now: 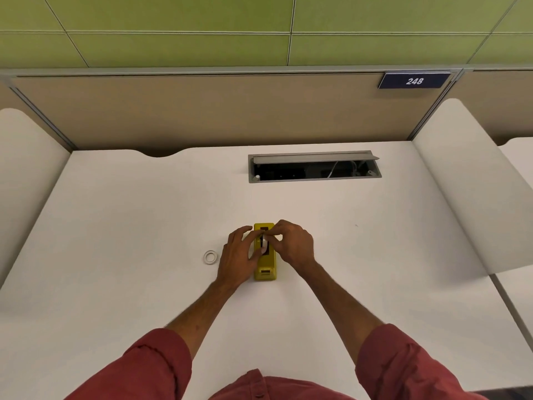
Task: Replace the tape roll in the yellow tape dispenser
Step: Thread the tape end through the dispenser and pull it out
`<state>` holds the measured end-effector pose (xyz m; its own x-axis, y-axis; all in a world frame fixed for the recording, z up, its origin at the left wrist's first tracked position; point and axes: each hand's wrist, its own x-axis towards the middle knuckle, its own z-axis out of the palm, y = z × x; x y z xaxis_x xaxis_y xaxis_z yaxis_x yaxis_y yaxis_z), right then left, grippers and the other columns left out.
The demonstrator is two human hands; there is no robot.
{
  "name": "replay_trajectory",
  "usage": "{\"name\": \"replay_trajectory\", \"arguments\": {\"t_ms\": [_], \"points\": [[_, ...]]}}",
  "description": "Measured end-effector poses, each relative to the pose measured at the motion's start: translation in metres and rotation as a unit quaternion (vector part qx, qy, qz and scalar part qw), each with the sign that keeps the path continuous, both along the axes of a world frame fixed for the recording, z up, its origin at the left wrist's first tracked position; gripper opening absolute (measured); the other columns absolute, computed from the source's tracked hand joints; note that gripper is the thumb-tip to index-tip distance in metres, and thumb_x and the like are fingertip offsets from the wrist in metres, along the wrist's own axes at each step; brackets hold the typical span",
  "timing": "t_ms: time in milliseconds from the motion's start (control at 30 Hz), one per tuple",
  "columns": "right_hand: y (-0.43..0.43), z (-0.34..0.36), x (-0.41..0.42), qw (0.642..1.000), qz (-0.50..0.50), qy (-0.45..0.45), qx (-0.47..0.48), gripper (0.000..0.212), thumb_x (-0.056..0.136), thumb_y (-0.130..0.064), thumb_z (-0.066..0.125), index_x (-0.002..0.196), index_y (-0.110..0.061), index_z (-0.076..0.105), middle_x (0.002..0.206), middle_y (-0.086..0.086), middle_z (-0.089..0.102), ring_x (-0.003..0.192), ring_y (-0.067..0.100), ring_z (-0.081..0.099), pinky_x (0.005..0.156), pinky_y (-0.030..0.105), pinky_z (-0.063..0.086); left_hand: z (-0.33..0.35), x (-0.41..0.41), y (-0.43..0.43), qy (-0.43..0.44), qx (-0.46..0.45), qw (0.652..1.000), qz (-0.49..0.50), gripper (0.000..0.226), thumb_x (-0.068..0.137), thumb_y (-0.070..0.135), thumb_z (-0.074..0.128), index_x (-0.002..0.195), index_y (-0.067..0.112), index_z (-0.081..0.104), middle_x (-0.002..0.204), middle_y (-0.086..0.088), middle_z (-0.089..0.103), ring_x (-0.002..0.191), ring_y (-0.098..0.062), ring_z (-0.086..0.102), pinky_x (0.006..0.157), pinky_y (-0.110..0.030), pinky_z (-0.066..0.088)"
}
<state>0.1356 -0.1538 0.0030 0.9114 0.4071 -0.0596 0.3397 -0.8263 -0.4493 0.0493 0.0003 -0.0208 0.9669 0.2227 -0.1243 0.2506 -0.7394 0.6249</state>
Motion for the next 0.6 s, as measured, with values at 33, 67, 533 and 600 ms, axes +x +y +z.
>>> {"name": "replay_trajectory", "arguments": {"t_ms": [33,67,533,600], "points": [[0.0003,-0.0001,0.0001,1.000,-0.005,0.008,0.004,0.027,0.106,-0.049,0.062,0.116,-0.038,0.084,0.117,-0.012,0.074,0.104,0.015,0.072,0.079,0.036,0.056,-0.0006,0.0000,-0.0018,0.002,0.000,1.000,0.003,0.048,0.106,0.036,0.064,0.152,0.029,0.056,0.164,0.005,0.045,0.157,-0.019,0.038,0.122,-0.044,0.044],[0.0005,-0.0005,0.0006,1.000,-0.007,0.014,0.006,0.027,0.105,-0.049,0.063,0.117,-0.037,0.084,0.117,-0.012,0.074,0.104,0.015,0.072,0.079,0.036,0.056,-0.0009,-0.0002,-0.0037,0.002,-0.001,1.000,0.007,0.048,0.106,0.035,0.065,0.153,0.028,0.056,0.164,0.004,0.045,0.157,-0.020,0.038,0.123,-0.043,0.044],[0.0016,0.0022,0.0037,1.000,0.003,-0.005,-0.010,0.027,0.100,-0.047,0.067,0.112,-0.032,0.085,0.114,-0.013,0.078,0.100,0.016,0.075,0.071,0.026,0.041,0.0017,0.0015,-0.0035,-0.015,-0.075,0.997,0.027,0.045,0.103,0.028,0.071,0.147,0.021,0.062,0.156,0.000,0.054,0.148,-0.023,0.047,0.122,-0.045,0.047],[0.0036,0.0039,0.0038,1.000,0.005,-0.014,-0.015,0.027,0.101,-0.046,0.066,0.113,-0.032,0.085,0.114,-0.012,0.079,0.099,0.017,0.075,0.071,0.026,0.040,0.0011,0.0018,-0.0058,-0.018,-0.075,0.997,0.029,0.046,0.102,0.023,0.071,0.147,0.018,0.061,0.155,-0.002,0.055,0.148,-0.024,0.047,0.122,-0.044,0.046]]}}
